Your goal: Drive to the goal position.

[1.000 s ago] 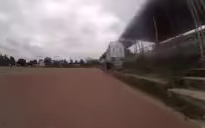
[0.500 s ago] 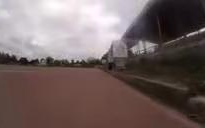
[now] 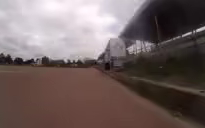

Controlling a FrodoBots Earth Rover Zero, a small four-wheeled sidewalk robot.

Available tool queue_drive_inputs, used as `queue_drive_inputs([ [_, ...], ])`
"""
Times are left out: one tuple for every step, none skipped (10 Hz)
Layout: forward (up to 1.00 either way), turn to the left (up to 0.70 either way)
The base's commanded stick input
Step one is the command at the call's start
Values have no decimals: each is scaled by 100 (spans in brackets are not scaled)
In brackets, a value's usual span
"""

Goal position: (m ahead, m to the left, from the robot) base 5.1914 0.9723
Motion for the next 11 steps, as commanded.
queue_drive_inputs([
  [100,-26],
  [100,-27],
  [100,-19],
  [100,-5],
  [100,0],
  [100,0],
  [100,0],
  [100,0],
  [100,0],
  [100,0],
  [100,0],
])
